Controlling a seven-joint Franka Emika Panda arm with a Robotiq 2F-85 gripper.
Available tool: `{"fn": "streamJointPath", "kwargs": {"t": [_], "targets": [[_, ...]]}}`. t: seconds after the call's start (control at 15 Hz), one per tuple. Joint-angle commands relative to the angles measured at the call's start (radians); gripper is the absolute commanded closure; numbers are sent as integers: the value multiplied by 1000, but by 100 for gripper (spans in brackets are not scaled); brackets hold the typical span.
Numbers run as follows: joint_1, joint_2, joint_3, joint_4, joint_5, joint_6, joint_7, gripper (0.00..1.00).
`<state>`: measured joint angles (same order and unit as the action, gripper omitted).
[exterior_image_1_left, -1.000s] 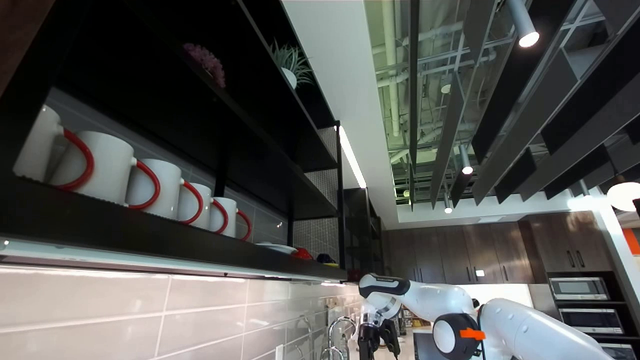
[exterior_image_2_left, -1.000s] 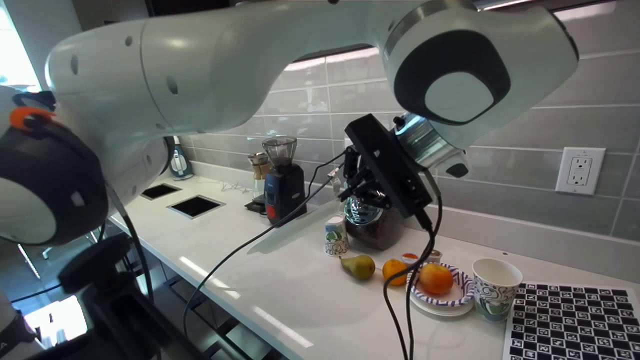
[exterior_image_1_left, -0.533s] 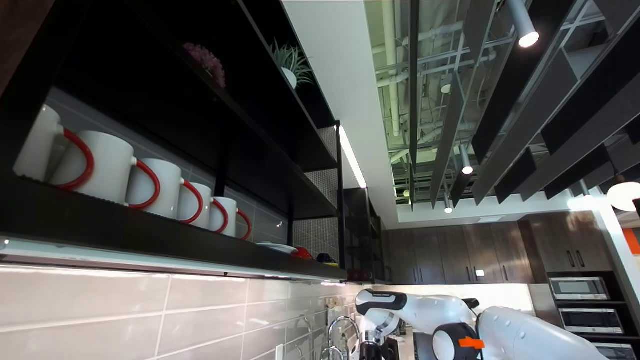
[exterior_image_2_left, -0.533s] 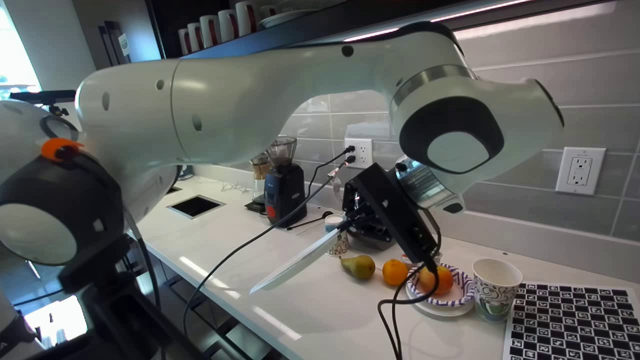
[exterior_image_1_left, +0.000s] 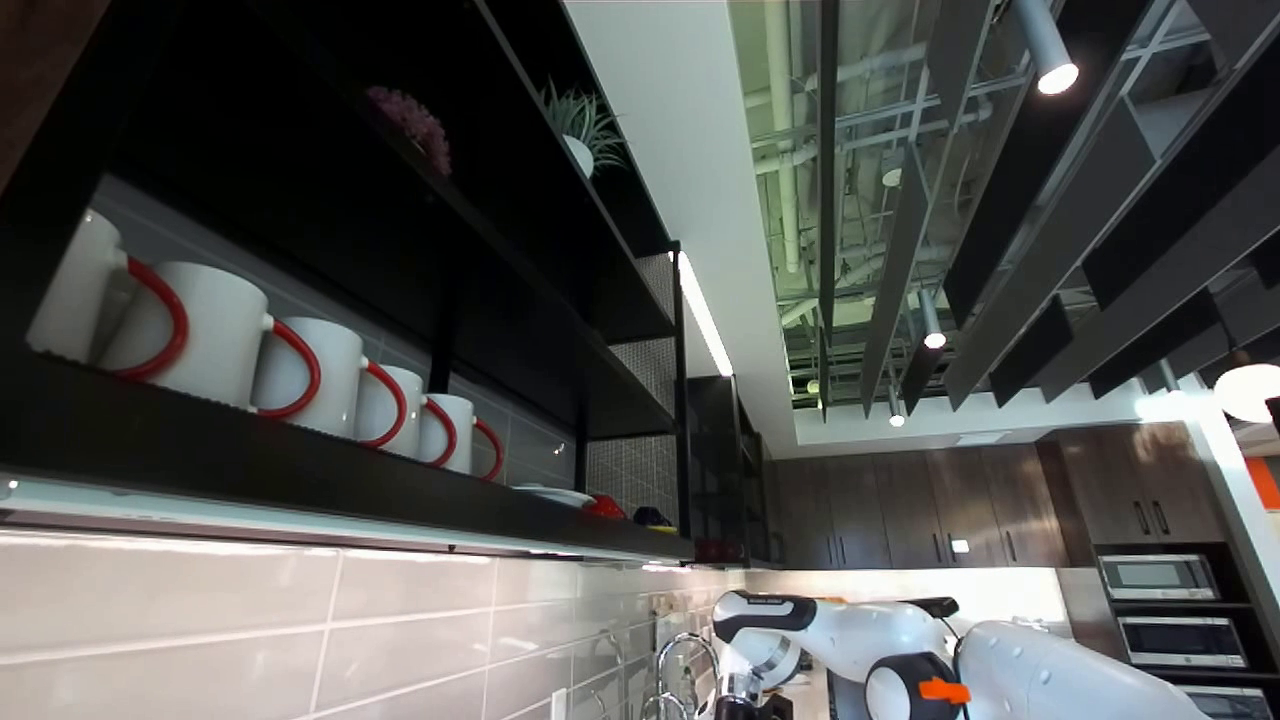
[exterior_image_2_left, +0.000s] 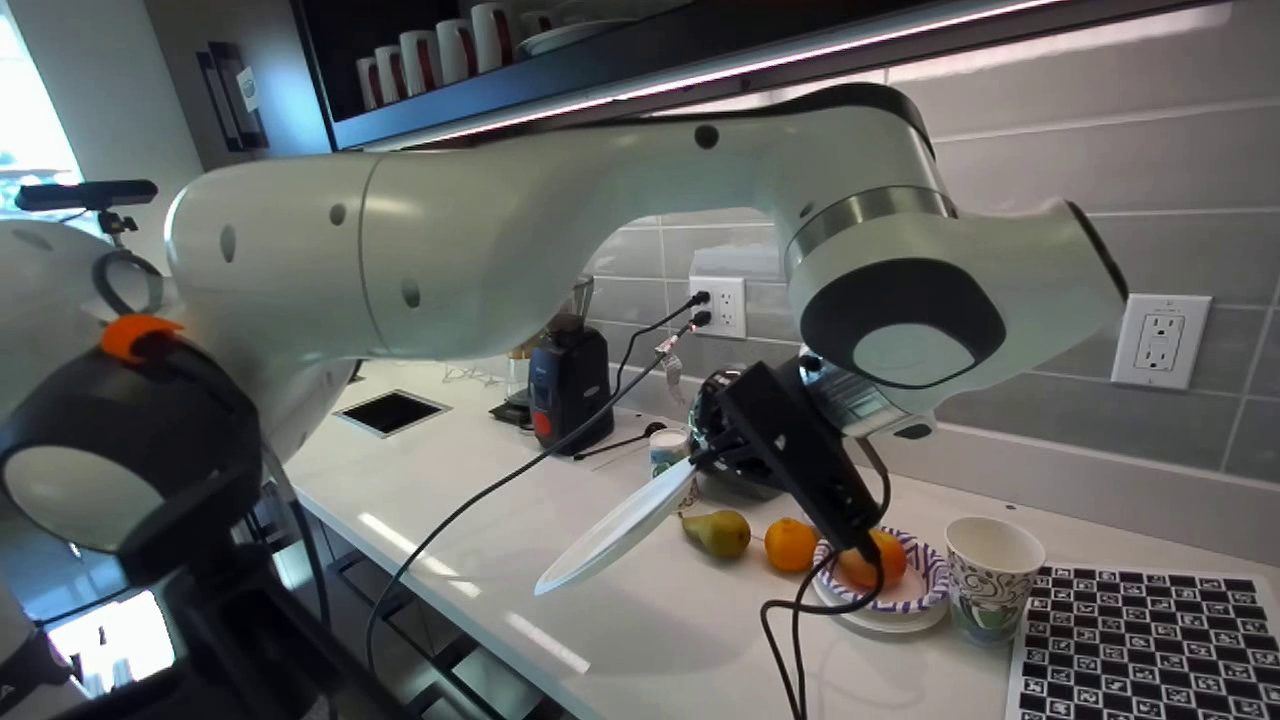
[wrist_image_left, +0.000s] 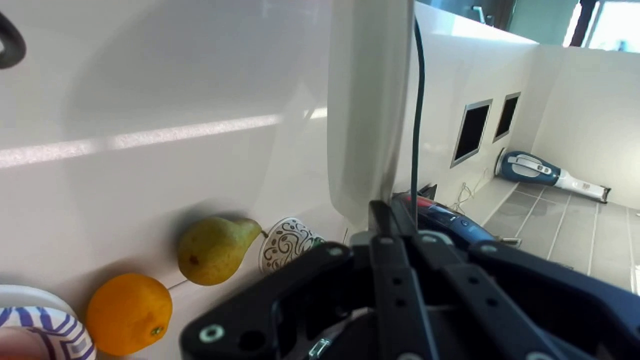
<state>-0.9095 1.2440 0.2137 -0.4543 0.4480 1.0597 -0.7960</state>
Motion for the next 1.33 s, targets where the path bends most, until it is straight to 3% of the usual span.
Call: {"fn": "streamJointPath", "kwargs": {"t": [0.0, 0.67, 1.27], "targets": [[-5, 27, 26, 35, 17, 31, 19, 73], [-35, -21, 31, 4, 15, 107, 98, 4], [-39, -79, 14, 15, -6, 95, 303, 0]]}}
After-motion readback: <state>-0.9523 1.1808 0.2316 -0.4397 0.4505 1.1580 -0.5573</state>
